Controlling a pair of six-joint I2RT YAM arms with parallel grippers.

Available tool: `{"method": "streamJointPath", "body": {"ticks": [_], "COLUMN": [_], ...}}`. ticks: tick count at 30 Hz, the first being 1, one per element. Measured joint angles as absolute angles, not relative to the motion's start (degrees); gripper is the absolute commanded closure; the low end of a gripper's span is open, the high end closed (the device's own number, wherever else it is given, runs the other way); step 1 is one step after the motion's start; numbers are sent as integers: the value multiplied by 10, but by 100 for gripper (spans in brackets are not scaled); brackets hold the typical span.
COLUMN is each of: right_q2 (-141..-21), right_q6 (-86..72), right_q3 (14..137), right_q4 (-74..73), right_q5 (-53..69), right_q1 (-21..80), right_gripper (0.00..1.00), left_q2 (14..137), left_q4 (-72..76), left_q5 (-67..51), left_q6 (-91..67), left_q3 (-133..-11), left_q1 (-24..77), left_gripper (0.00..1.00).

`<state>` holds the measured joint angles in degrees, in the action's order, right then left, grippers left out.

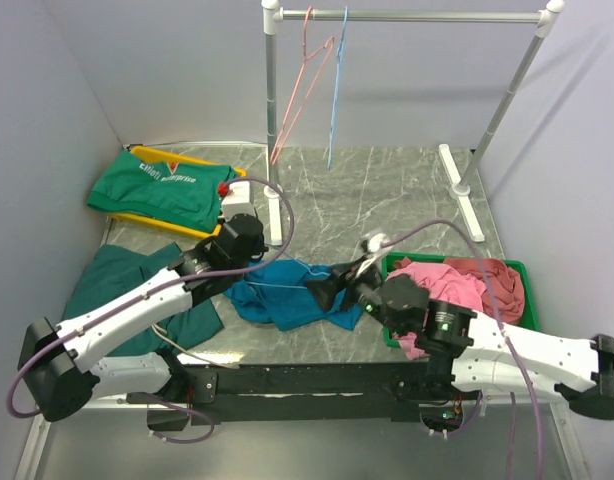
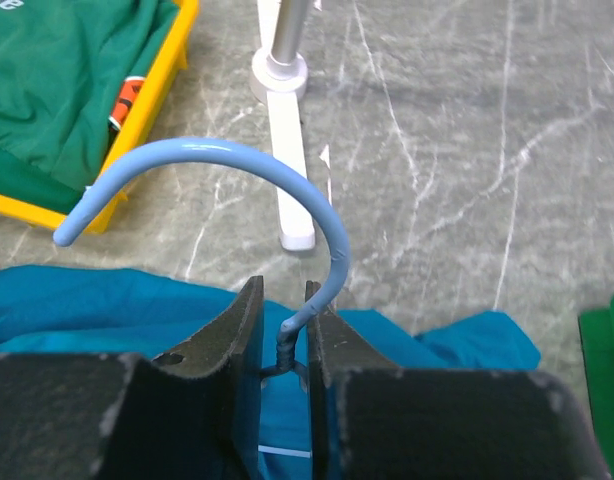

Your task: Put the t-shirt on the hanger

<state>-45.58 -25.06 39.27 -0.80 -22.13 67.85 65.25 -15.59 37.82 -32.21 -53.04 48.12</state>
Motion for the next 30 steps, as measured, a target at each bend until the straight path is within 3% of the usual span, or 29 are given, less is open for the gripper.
{"method": "streamJointPath", "body": {"ticks": [7, 11, 17, 22, 26, 27, 28, 30], "right_q2": [-592, -691, -806, -860, -896, -900, -902, -904], "right_q6": [-303, -343, -395, -412, -417, -417, -417, -417], "right_q3": [379, 373, 385, 399, 431, 435, 437, 438], "right_q4": [4, 31, 39, 41, 37, 39, 39, 39], "right_q5": [-255, -265, -299, -311, -324, -326, -328, -332], "right_q1": [785, 796, 796, 796, 796, 796, 796, 795], "right_gripper": [33, 47, 44, 32, 34, 38, 57, 76], "left_q2": [682, 682, 682, 681, 678, 677, 675, 671], "left_q4": [-153, -153, -153, -155, -156, -156, -156, -157], "left_q5": [358, 344, 329, 321, 314, 312, 311, 307], "left_q6": [-324, -323, -323, -324, -324, -324, -324, -324], "left_q3": [-557, -559, -562, -562, -562, -562, -562, -562], "left_q1": [453, 449, 445, 444, 443, 443, 443, 443], "left_gripper": [99, 99, 99, 99, 99, 99, 99, 99]}}
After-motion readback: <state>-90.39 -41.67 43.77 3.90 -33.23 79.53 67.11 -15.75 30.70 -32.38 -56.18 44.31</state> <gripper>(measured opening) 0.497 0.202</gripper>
